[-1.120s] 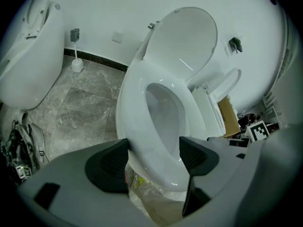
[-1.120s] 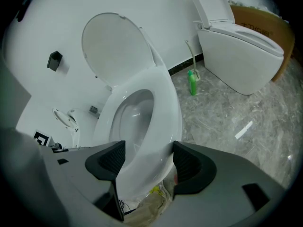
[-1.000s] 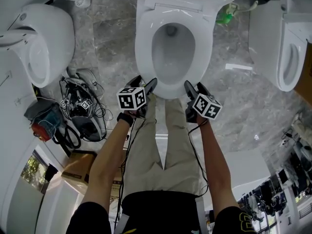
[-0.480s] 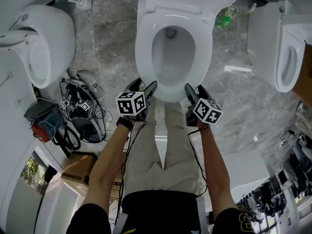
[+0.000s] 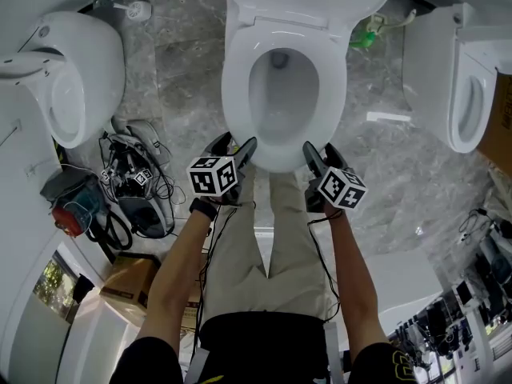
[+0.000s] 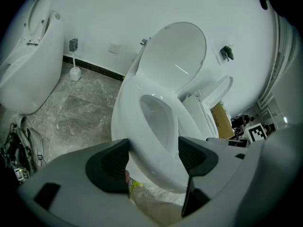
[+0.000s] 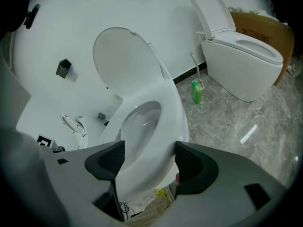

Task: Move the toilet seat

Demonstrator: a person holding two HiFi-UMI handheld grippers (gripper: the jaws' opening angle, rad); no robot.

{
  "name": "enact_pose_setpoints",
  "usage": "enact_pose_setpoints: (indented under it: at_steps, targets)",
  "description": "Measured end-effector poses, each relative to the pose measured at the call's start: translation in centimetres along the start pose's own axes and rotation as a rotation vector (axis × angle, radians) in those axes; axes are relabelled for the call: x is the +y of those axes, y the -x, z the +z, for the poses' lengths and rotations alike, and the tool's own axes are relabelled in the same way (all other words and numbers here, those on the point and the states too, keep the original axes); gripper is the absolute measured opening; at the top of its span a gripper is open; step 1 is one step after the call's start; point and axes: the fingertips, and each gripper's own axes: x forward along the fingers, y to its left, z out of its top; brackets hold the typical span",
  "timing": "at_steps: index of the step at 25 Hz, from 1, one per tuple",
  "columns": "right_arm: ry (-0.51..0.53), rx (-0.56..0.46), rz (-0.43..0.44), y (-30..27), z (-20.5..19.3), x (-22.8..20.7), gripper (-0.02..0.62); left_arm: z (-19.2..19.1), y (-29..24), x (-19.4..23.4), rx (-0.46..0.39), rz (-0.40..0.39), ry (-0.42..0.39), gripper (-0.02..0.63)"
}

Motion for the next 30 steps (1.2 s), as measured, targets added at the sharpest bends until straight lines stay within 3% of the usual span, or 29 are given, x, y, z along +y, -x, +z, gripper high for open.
enact_pose_setpoints:
  at_steps: [30]
  targets:
    - [0.024,-0.096,0.061,4.7,5.3,4.4,0.353,5.2,4.8,-4.1,-0.073,-0.090,-0.034,0.341]
